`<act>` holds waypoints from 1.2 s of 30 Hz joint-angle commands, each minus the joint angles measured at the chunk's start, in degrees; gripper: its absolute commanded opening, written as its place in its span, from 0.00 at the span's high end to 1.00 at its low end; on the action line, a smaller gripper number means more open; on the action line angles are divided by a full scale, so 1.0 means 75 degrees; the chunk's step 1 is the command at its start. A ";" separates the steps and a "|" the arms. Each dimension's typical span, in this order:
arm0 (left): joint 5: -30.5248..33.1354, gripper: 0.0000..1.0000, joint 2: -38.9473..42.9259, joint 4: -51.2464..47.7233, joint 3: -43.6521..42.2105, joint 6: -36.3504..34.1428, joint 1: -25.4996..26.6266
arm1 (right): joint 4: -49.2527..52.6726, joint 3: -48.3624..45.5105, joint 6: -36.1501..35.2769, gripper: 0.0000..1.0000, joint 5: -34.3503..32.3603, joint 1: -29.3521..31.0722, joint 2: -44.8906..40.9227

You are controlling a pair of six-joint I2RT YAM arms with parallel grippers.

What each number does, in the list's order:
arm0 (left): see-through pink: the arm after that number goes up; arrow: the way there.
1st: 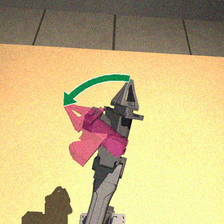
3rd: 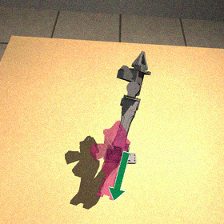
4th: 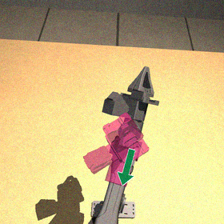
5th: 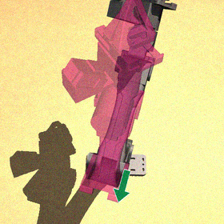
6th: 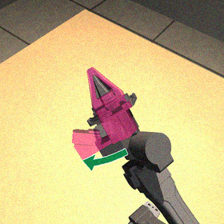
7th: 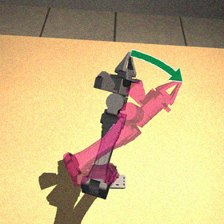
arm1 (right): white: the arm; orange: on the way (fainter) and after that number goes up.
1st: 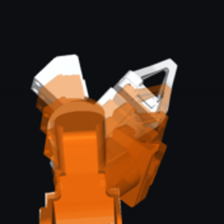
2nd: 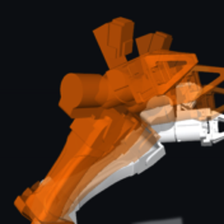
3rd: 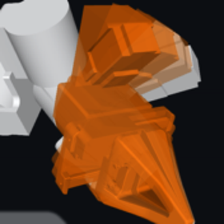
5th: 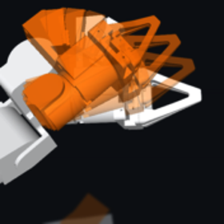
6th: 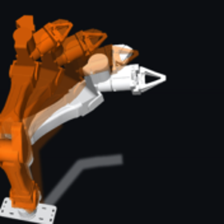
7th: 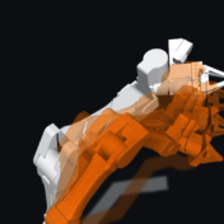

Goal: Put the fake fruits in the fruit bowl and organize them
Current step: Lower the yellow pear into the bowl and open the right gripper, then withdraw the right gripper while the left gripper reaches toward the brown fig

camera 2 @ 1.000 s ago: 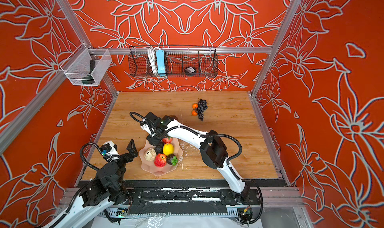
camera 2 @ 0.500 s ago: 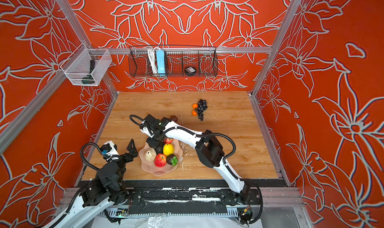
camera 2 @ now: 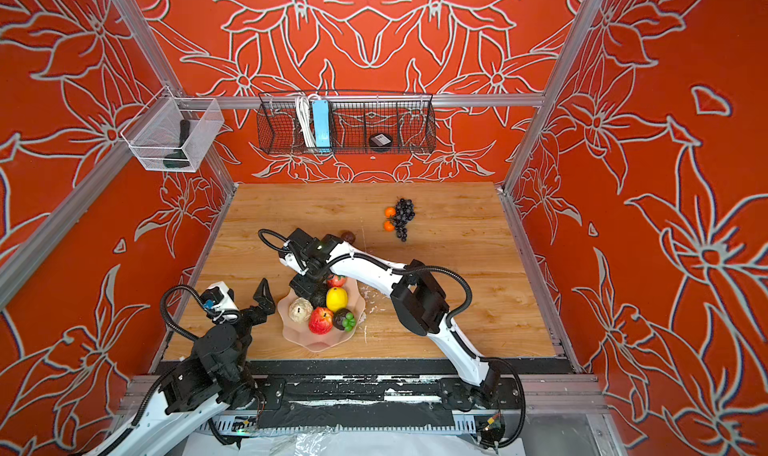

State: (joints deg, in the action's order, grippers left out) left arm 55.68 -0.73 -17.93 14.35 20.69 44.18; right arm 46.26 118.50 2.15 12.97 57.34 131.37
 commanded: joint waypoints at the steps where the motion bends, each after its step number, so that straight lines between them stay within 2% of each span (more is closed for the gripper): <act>1: 0.0176 0.02 0.0075 -0.0001 0.0173 0.0202 -0.0032 | 0.0096 0.0284 -0.0064 0.27 -0.0004 0.0014 -0.0108; 9: 0.0136 0.02 0.0054 0.0024 0.0173 0.0196 -0.0032 | 0.0132 0.0303 -0.0011 0.21 -0.0064 0.0007 -0.0442; 17: -0.0137 0.02 -0.0149 0.0260 0.0173 0.0064 -0.0032 | 0.0125 0.0050 0.0042 0.17 -0.0550 -0.0011 -0.1218; 23: -0.0831 0.02 -0.0914 0.0795 0.0241 -0.0226 -0.0032 | -0.0463 -0.1225 0.0246 0.18 -0.0762 -0.0218 -0.2485; 29: -0.1744 0.02 -0.2857 0.1327 0.0865 -0.0266 -0.0138 | -0.1301 -0.3309 0.0525 0.21 -0.1165 -0.0374 -0.4377; 33: -0.2636 0.02 -0.4861 0.1102 0.2033 -0.0016 -0.0513 | -0.1891 -0.4871 0.0821 0.21 -0.1747 -0.0523 -0.5775; 36: -0.3799 0.02 -0.6403 0.0843 0.3045 0.0131 -0.1100 | -0.2449 -0.6003 0.1040 0.20 -0.2268 -0.0619 -0.6833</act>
State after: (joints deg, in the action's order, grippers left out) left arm 36.64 -41.54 -11.00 31.77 19.44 39.00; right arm 33.21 78.48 7.55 1.15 53.25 85.32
